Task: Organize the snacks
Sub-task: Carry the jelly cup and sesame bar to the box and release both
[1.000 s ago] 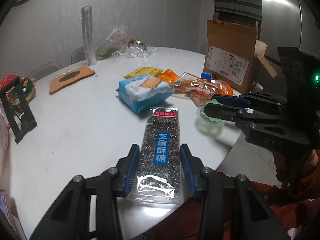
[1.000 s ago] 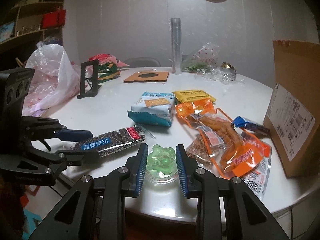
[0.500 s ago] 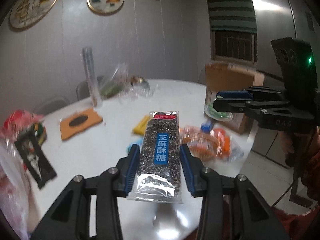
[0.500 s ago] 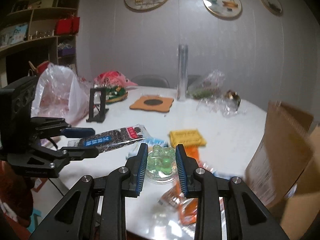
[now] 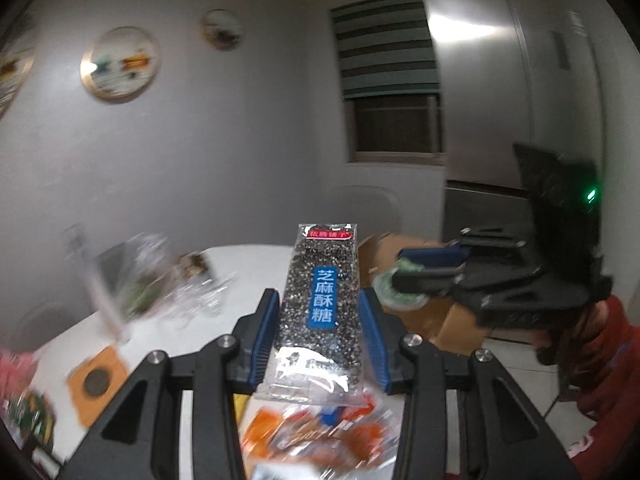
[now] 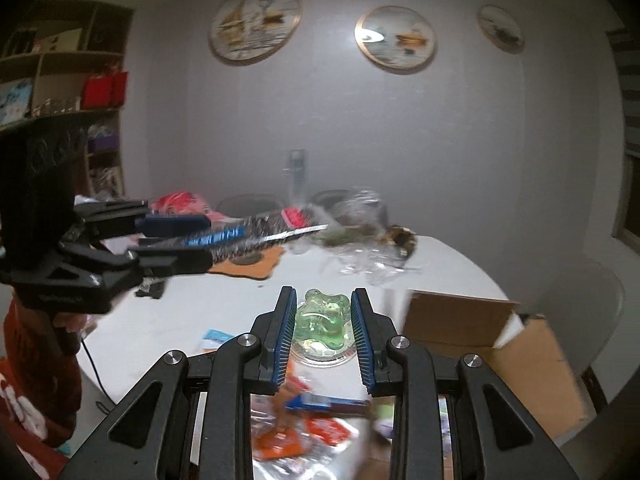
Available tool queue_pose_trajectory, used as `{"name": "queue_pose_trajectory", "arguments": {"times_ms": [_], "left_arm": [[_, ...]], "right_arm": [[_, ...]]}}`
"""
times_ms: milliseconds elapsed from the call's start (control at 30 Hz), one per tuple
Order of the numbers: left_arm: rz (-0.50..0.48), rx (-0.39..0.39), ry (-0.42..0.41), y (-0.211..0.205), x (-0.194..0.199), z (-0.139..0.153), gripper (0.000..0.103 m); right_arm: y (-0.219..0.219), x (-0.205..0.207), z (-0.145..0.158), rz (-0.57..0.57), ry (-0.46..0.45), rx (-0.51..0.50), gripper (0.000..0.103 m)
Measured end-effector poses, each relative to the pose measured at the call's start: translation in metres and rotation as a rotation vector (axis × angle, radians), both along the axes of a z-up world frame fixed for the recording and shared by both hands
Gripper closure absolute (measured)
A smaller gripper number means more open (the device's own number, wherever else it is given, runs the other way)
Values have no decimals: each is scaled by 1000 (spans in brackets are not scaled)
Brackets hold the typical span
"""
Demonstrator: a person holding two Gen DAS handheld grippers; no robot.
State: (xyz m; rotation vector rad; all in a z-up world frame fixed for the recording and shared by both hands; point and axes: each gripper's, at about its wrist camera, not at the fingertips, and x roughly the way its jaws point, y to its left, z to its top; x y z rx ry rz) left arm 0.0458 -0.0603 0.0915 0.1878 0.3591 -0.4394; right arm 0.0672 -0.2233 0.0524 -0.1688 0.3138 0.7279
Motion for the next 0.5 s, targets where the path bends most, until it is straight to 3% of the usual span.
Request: {"name": "queue_pose_trajectory", "arguments": {"times_ms": [133,267,500], "left_arm": [[-117,-3,75,-41,37,5,65],[-192,46,199,-82,79,-15,65],[-220,136,378,-121,127,-53,65]], "right_arm": [[-34,21,-3,-69,39,-9,79],[-63,49,-25,-116,123,-42,79],[-78,88,-71,-107,252,-108,79]]}}
